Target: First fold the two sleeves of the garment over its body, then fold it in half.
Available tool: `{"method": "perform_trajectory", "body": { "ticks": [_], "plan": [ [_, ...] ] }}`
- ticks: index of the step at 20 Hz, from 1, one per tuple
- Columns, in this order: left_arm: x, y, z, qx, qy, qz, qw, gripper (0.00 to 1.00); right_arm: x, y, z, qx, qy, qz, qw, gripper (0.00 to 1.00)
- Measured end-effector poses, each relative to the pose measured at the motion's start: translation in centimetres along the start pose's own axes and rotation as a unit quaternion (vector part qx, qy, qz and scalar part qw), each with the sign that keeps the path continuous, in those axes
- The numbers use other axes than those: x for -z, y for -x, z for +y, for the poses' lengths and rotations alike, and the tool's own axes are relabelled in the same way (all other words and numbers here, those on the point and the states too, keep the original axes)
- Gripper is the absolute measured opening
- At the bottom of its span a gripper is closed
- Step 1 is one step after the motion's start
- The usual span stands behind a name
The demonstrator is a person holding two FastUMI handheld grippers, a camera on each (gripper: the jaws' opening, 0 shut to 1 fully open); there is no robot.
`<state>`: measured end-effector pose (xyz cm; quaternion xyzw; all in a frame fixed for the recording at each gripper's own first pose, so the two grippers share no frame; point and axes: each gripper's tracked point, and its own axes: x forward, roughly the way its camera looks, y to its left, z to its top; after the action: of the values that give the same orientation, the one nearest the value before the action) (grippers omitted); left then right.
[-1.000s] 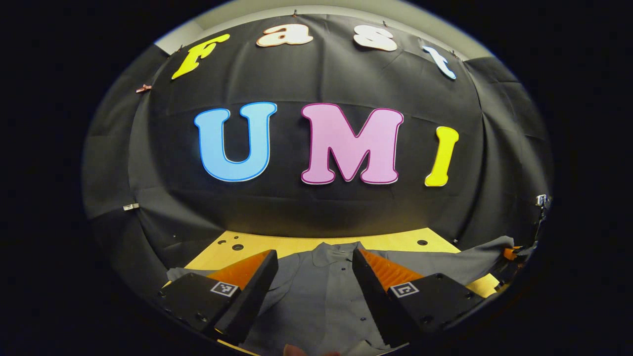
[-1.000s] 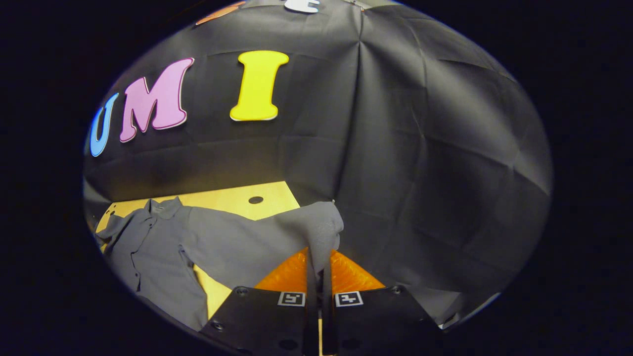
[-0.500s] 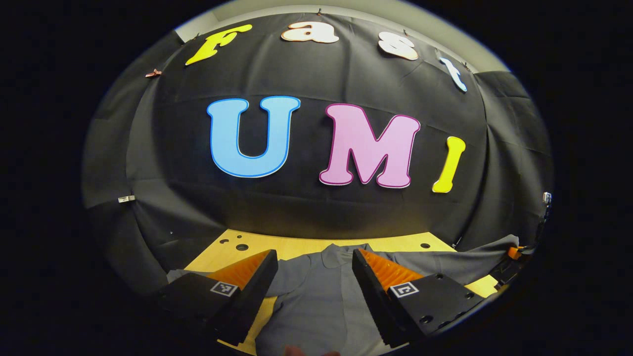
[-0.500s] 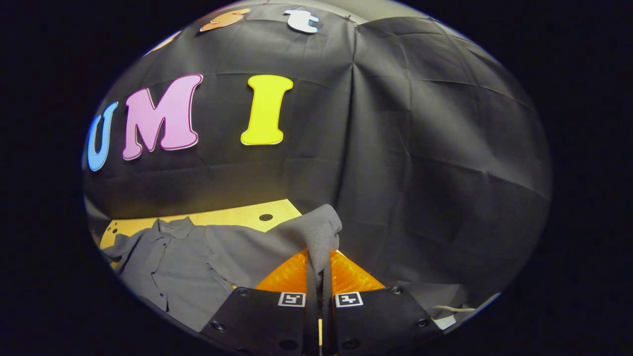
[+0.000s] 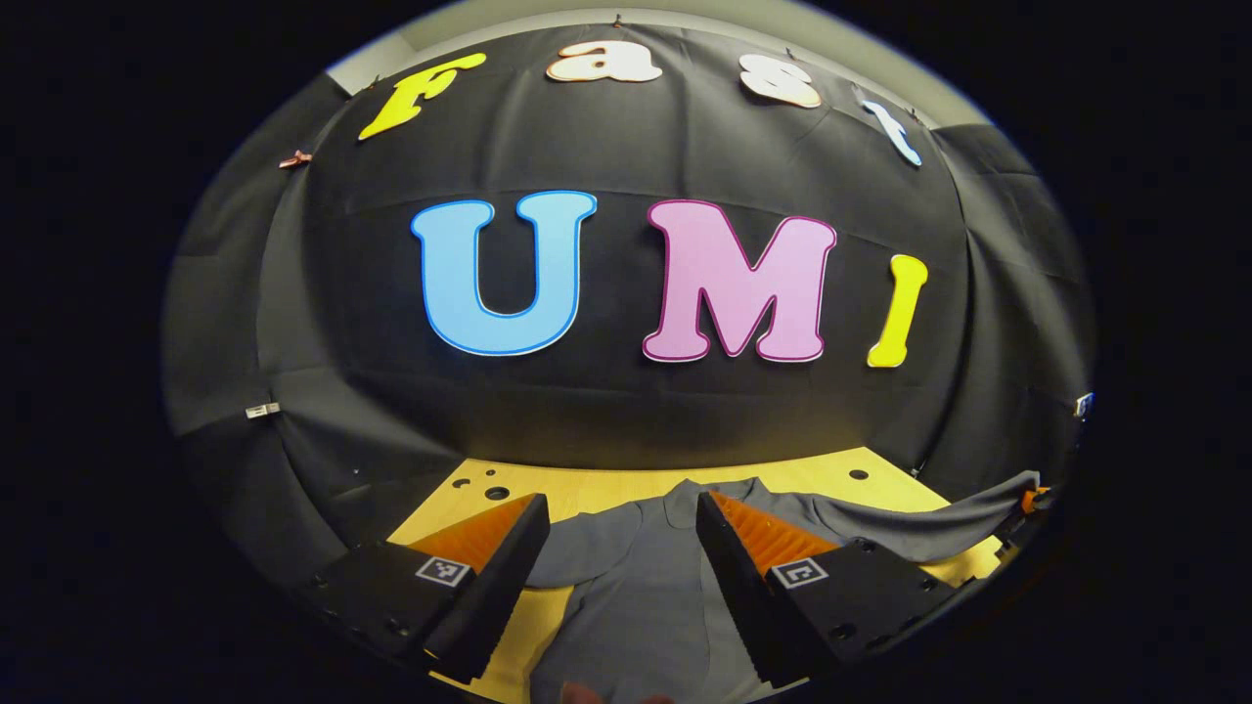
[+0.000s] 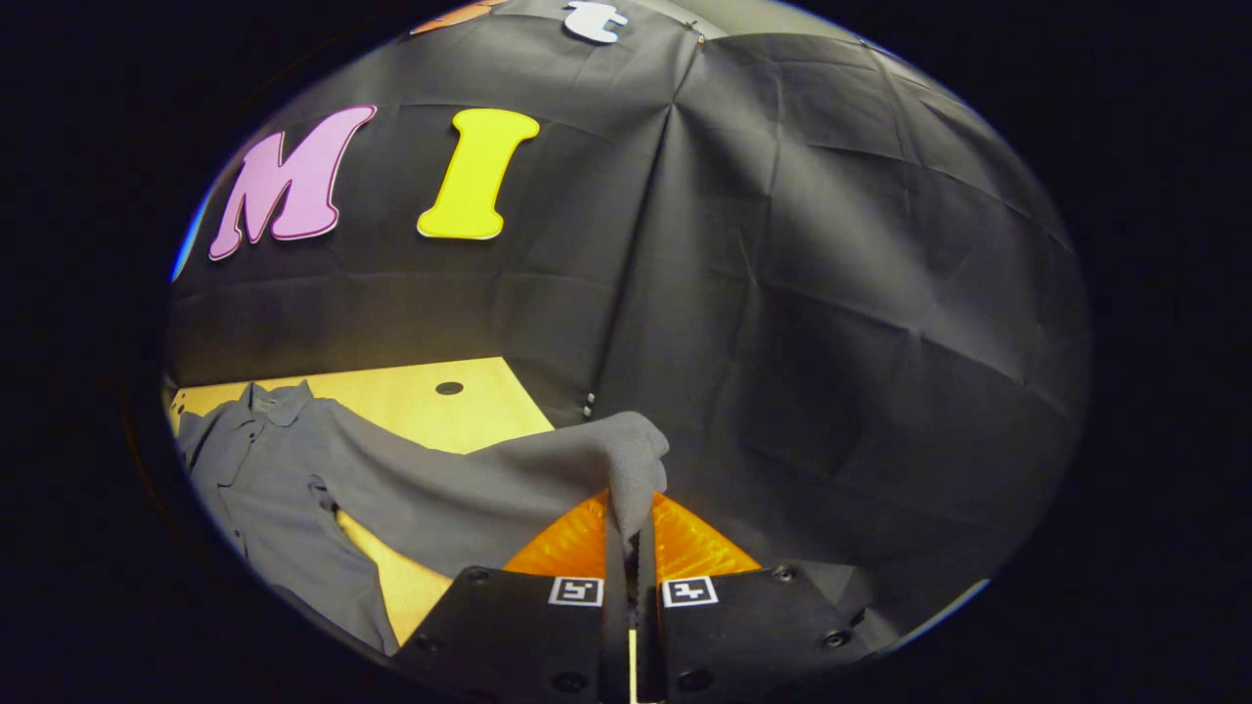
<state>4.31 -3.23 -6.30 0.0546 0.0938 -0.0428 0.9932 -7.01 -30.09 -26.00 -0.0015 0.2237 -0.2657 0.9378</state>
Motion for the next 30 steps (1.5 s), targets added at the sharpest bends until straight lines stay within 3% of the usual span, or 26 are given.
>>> {"method": "perform_trajectory", "body": {
  "ticks": [6, 14, 23, 30],
  "plan": [
    [0.8, 0.2, -0.2, 0.006, 0.013, 0.005, 1.0, 0.95, -4.5, 4.9, 6.4, -0.065, 0.011, -0.042, 0.997, 0.07],
    [1.8, -0.2, 7.5, -0.021, 0.03, 0.0, 0.999, 0.95, -11.3, 11.3, 18.9, -0.14, 0.0, -0.103, 0.985, 0.07],
    [5.5, -0.7, 18.3, -0.049, 0.052, 0.015, 0.997, 0.95, -13.2, 15.2, 31.9, -0.219, 0.024, -0.11, 0.969, 0.07],
    [12.6, -2.4, 27.7, -0.089, 0.069, 0.071, 0.991, 0.96, -10.7, 17.4, 42.4, -0.283, 0.047, -0.082, 0.954, 0.07]
  ]
}}
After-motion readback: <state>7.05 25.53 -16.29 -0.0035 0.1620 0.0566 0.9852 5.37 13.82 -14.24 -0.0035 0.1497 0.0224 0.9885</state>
